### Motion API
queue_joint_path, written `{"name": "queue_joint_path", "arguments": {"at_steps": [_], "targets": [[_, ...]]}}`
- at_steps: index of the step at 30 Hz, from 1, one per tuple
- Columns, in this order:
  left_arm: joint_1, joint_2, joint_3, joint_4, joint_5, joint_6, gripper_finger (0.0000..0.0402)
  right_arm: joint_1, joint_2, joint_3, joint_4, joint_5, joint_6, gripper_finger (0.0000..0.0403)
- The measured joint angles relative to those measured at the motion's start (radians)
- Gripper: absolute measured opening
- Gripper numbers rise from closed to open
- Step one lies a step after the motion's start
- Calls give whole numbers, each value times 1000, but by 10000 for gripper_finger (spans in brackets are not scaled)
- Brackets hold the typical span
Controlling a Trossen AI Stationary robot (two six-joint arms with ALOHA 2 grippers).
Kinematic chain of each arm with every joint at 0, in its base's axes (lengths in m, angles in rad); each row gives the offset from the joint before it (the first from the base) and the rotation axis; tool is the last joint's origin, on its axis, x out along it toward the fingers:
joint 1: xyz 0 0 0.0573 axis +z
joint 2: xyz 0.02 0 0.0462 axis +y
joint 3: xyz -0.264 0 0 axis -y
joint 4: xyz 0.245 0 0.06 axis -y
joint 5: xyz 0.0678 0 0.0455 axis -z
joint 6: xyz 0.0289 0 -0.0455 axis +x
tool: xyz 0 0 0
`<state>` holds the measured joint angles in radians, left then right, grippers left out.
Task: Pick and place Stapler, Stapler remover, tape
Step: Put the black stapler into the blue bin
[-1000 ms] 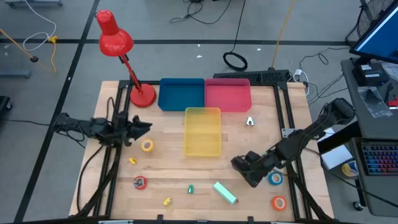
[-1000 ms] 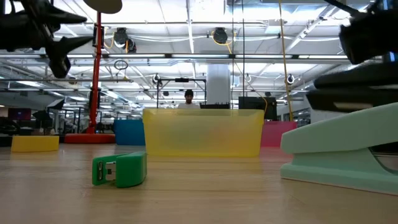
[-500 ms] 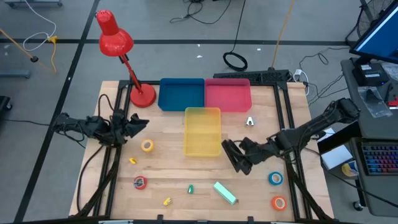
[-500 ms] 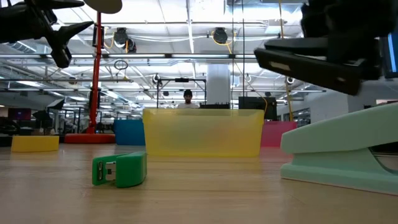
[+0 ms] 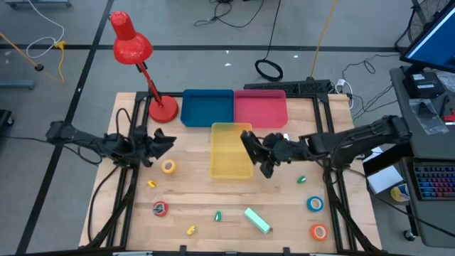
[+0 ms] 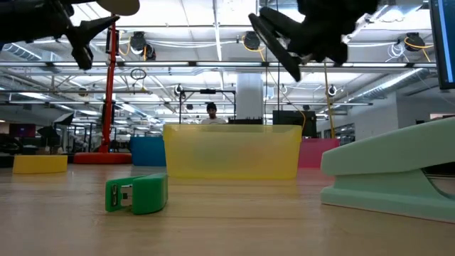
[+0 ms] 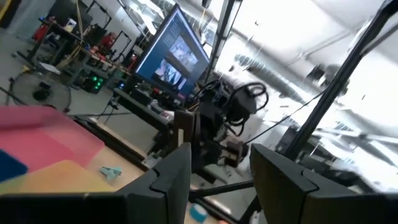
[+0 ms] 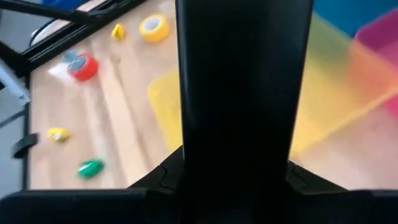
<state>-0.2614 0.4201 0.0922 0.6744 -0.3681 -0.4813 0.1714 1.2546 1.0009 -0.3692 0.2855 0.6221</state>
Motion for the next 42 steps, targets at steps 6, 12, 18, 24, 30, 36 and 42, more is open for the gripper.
{"name": "queue_joint_path", "arguments": {"at_steps": [6,12,18,24,30,36,42], "targets": [[0,217,158,4,-29,134,166,-49,106,111,6,13,-152,116],[0,413,333,-30,-91,269,166,-54,208,202,19,136,-272,116],[0,570,494,-113,-124,370,166,-55,250,225,7,220,-343,116],[0,694,664,-262,-142,507,166,-55,250,225,-77,237,-364,116],[9,818,843,-464,-186,576,166,-56,250,225,-169,167,-369,116],[27,929,996,-668,-184,597,166,-65,250,224,-242,70,-385,116],[39,1031,1135,-822,-174,579,166,-75,250,268,-352,50,-411,116]]}}
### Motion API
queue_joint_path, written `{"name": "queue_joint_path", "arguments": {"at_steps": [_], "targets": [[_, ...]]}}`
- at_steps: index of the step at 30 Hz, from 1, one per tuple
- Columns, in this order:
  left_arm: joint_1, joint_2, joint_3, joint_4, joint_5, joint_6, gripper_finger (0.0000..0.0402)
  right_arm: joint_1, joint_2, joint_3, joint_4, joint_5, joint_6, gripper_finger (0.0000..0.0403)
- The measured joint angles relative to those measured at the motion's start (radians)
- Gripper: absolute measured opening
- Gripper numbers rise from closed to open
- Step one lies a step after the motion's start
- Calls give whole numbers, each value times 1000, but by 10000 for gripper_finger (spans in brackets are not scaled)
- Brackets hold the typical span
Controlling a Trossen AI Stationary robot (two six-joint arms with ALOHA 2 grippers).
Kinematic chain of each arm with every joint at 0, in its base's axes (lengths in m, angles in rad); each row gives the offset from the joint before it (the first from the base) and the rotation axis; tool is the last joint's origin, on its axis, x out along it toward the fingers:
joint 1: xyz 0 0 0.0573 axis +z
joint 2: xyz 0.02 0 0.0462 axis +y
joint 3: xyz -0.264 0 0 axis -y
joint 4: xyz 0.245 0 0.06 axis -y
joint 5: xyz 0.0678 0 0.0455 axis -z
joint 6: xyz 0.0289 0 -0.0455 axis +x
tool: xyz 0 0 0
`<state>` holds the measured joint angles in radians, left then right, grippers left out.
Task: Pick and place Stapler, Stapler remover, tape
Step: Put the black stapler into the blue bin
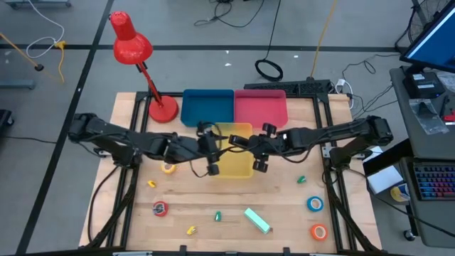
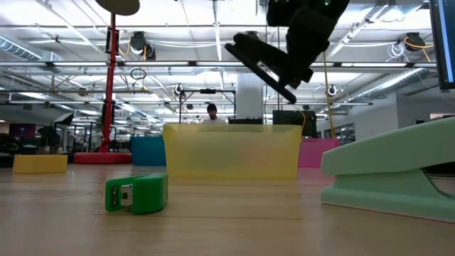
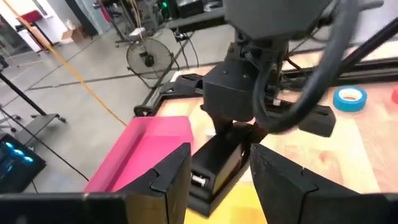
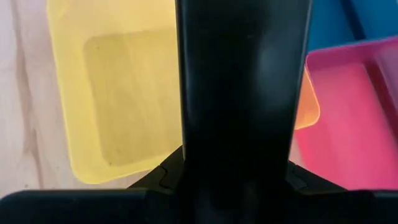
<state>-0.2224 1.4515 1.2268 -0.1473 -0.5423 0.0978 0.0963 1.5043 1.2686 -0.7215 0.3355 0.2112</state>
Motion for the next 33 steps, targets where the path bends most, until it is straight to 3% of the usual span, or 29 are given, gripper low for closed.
{"name": "queue_joint_path", "arguments": {"at_steps": [9,18,33], "targets": [[39,82,89,-97,92,-22,166,1,-1,35,-29,-53,-52,116],[92,96,93,-114,228,-57,166,2,0,35,-43,-82,-67,116],[124,152,95,-122,336,-84,166,3,0,32,-48,-151,-61,116]]}}
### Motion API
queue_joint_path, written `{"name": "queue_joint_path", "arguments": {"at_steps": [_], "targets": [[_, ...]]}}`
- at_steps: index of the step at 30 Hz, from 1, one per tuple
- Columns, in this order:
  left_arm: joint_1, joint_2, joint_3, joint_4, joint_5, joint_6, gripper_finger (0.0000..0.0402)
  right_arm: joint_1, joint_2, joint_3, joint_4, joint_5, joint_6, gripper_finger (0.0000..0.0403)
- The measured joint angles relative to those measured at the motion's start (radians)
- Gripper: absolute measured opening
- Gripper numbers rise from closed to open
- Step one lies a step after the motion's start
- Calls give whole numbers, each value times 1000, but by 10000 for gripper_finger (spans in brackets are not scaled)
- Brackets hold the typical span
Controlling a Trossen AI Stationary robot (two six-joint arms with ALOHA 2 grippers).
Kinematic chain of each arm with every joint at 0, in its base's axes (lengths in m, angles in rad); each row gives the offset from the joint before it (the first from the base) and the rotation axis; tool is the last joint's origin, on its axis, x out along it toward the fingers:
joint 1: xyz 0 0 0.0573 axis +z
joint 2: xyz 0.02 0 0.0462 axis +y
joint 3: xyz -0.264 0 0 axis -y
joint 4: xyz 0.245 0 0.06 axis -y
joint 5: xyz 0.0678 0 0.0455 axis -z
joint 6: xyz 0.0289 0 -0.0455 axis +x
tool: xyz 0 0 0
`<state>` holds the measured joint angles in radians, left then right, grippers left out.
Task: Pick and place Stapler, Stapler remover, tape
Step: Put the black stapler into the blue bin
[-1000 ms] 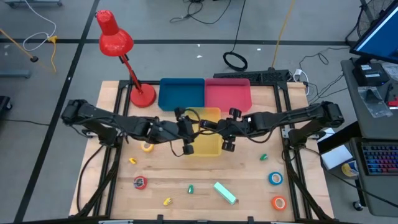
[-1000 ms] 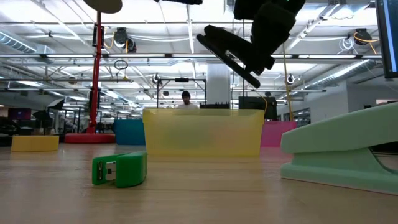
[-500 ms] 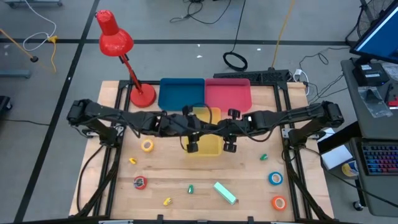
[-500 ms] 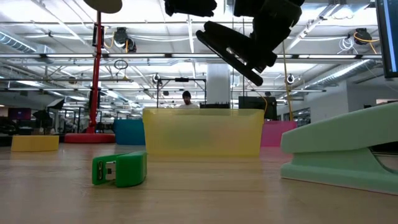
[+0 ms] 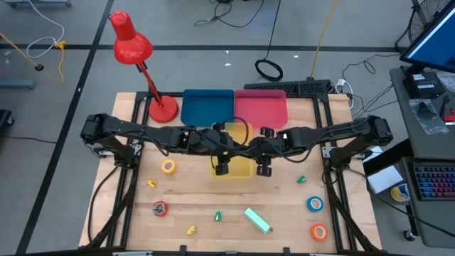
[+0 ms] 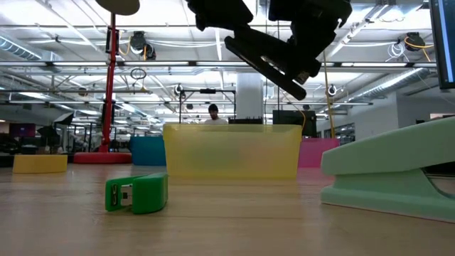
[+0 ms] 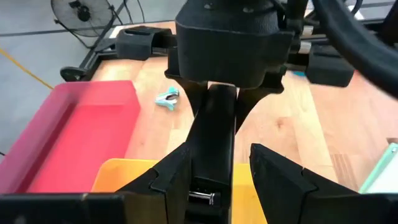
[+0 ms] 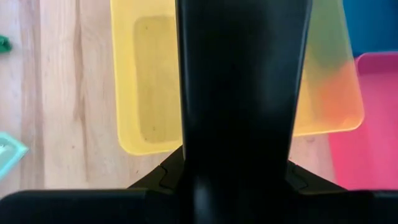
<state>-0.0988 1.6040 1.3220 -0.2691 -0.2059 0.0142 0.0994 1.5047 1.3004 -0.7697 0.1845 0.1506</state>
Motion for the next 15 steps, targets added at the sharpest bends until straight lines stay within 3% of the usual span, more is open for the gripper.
{"name": "queue_joint_path", "arguments": {"at_steps": [15], "targets": [[25,7,-2,9,29,-24,166,8,15,2,-13,-30,27,116]]}}
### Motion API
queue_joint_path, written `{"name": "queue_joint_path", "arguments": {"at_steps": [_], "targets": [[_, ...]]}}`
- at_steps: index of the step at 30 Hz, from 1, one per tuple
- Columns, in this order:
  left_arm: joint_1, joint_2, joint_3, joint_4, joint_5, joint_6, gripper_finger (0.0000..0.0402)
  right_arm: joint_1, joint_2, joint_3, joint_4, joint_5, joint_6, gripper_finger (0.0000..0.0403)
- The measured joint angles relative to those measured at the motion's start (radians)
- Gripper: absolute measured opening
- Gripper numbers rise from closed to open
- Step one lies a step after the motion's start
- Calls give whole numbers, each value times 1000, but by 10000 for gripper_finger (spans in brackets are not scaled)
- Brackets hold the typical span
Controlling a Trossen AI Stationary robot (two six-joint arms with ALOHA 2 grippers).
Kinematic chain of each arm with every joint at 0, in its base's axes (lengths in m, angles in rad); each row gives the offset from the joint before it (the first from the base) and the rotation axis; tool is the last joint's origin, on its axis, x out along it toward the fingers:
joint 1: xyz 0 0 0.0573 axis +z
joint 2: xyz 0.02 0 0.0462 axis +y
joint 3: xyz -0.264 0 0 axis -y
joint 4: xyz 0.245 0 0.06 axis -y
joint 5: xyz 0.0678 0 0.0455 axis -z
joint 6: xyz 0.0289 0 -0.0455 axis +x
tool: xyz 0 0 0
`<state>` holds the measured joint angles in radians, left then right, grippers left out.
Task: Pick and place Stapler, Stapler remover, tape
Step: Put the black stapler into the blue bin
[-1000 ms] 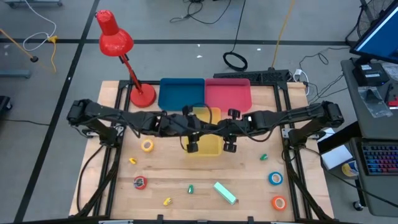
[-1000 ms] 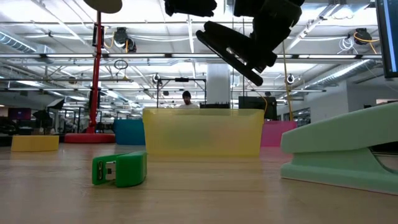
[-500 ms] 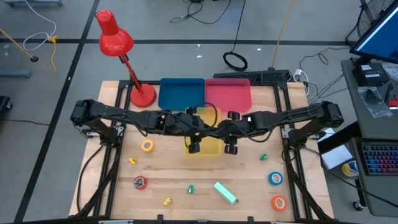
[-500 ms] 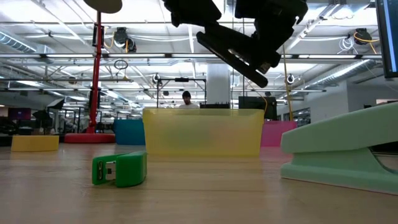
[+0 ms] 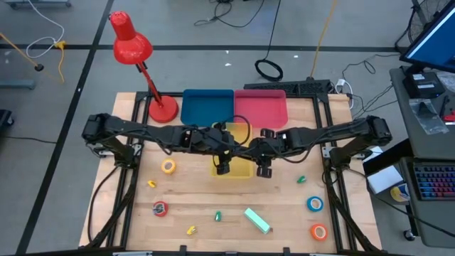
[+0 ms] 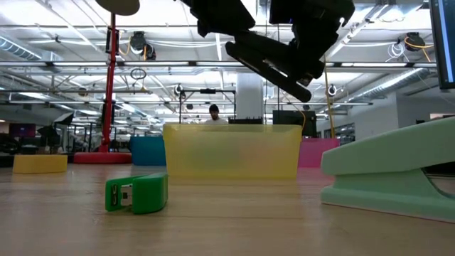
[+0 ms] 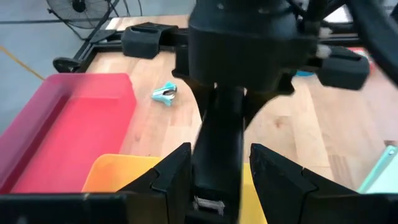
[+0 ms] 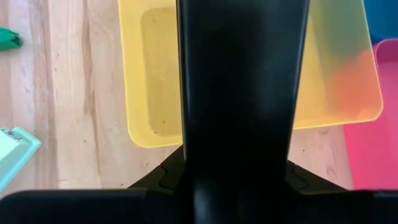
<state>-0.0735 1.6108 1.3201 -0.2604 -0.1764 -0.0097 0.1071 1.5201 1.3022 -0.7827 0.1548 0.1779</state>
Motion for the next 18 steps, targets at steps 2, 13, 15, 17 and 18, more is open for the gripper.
{"name": "queue_joint_path", "arguments": {"at_steps": [2,13,15,17,18], "targets": [[3,0,0,-2,0,0,166,5,-1,0,-1,-2,0,116],[37,0,0,-2,16,-83,207,16,12,2,1,-2,-8,116],[42,0,0,-1,40,-103,233,16,12,2,1,0,-8,116],[41,0,0,0,46,-109,260,16,12,2,-2,0,-8,116],[39,0,0,-1,47,-109,273,16,12,2,-4,0,-8,116]]}}
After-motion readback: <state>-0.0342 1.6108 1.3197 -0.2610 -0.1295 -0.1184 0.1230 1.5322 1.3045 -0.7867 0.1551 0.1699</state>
